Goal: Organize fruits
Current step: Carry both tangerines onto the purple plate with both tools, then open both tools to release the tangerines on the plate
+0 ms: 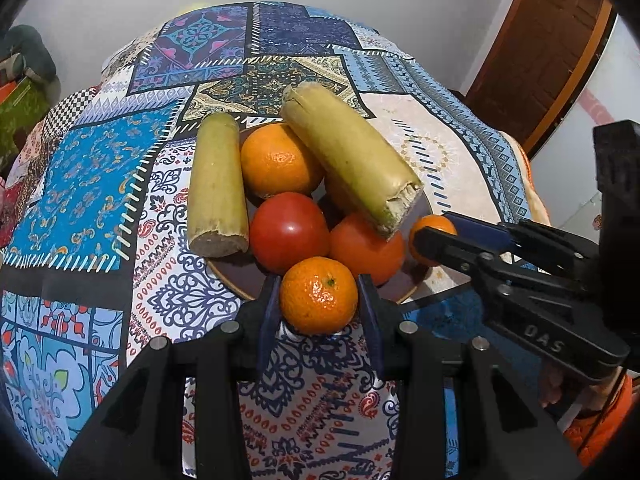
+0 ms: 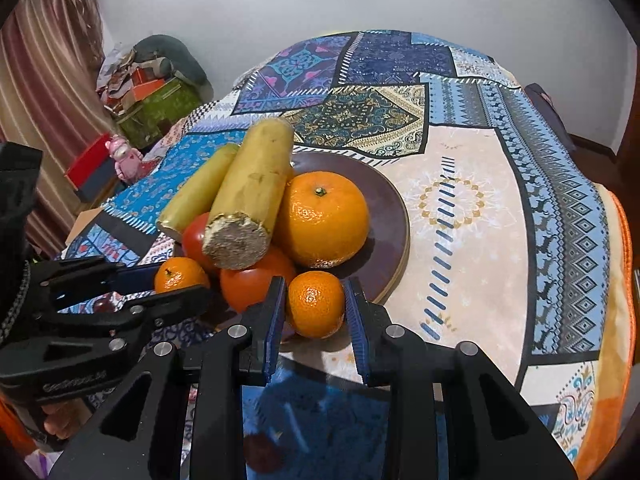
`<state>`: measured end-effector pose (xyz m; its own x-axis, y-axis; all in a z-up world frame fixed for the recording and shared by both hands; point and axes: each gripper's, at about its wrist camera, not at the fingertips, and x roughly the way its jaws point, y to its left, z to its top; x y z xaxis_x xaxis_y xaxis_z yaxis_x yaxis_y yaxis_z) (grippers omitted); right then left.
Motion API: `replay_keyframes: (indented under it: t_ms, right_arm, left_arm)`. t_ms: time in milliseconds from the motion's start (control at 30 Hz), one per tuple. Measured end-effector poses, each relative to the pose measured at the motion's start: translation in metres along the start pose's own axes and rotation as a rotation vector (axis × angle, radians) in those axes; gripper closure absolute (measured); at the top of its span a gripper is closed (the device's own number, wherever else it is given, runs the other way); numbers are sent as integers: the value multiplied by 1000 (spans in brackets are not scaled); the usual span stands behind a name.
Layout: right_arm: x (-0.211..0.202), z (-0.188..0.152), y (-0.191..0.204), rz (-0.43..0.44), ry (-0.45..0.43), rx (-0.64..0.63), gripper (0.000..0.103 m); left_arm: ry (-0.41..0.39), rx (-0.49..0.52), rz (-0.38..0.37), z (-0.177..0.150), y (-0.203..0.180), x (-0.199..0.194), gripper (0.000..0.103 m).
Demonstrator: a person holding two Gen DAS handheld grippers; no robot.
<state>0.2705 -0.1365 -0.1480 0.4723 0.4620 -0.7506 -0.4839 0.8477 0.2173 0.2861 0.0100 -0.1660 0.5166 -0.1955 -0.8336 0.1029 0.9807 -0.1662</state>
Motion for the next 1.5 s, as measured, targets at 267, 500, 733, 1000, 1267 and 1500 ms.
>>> replay_keyframes:
  t_ms: [267, 500, 733, 1000, 1267, 1500]
  right_arm:
    - [-2, 1, -4, -1, -5, 3, 76]
    - [1, 5, -5, -2, -3, -2, 76]
    - [6, 8, -9, -3, 8, -6, 76]
    - [11, 7, -9, 5, 11, -2, 75]
    - [8, 10, -9, 5, 4, 9, 75]
    - [-8, 11, -7, -12, -35, 18, 56]
  left_arm:
    - [-60, 21, 5, 7, 0, -26, 65]
    - [-111, 2, 36, 36, 11, -39, 65]
    - [-103, -2, 58, 54, 17, -25, 65]
    - [-93, -15, 66, 60, 23, -11, 65]
    - [-109, -9, 73, 57, 22, -13, 54]
    - [-133, -4, 64, 50, 19, -33, 53]
